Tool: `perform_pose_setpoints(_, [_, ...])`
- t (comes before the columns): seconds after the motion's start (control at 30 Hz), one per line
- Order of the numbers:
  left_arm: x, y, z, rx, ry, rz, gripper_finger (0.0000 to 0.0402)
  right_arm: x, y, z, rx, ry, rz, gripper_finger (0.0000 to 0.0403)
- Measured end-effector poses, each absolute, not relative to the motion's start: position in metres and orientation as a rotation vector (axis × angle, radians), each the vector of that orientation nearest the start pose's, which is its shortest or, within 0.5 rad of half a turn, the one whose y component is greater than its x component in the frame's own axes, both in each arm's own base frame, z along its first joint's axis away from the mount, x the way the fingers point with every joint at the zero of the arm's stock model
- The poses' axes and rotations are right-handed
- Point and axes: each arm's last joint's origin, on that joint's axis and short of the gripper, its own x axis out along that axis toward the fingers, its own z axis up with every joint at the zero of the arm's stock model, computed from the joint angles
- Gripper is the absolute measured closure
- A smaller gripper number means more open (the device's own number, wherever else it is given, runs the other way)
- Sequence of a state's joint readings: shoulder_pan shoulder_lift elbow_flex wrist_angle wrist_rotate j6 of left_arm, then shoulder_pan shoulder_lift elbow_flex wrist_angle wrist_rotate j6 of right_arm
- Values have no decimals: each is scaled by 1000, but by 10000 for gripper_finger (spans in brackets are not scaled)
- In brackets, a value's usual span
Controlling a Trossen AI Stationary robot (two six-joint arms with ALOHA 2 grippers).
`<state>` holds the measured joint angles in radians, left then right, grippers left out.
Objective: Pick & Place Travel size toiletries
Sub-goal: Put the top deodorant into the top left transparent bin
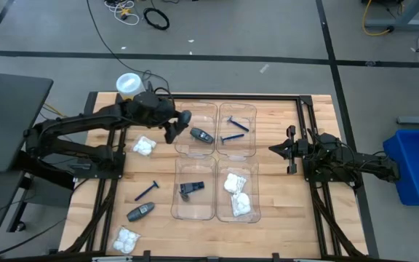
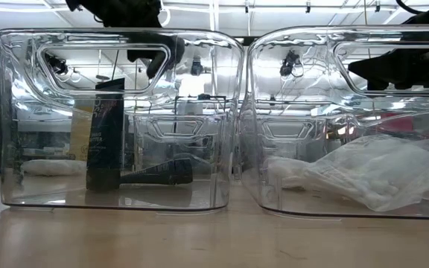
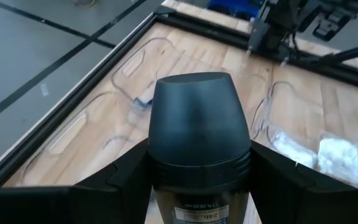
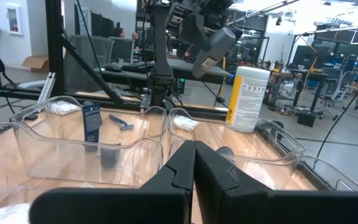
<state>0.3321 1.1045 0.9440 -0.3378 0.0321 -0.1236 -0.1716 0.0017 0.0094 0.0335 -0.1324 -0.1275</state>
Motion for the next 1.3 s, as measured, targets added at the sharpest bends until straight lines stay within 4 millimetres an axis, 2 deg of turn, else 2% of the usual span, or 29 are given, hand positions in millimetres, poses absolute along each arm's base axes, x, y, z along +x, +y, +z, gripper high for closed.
perform_pose_setpoints(0.37, [228,77,276,-236,465,310,179,96,-13,170,-134,-38,-42,389])
perform_pose_setpoints(0.7, [226,76,258,-270,461,300,177,96,-13,170,-134,-39,-42,389])
perform_pose_setpoints(1.03, [226,76,254,-277,472,297,176,96,-13,170,-134,-39,-41,389])
perform_pose_setpoints(1.3, [242,82,227,-335,579,265,173,96,-13,170,-134,-38,-42,389])
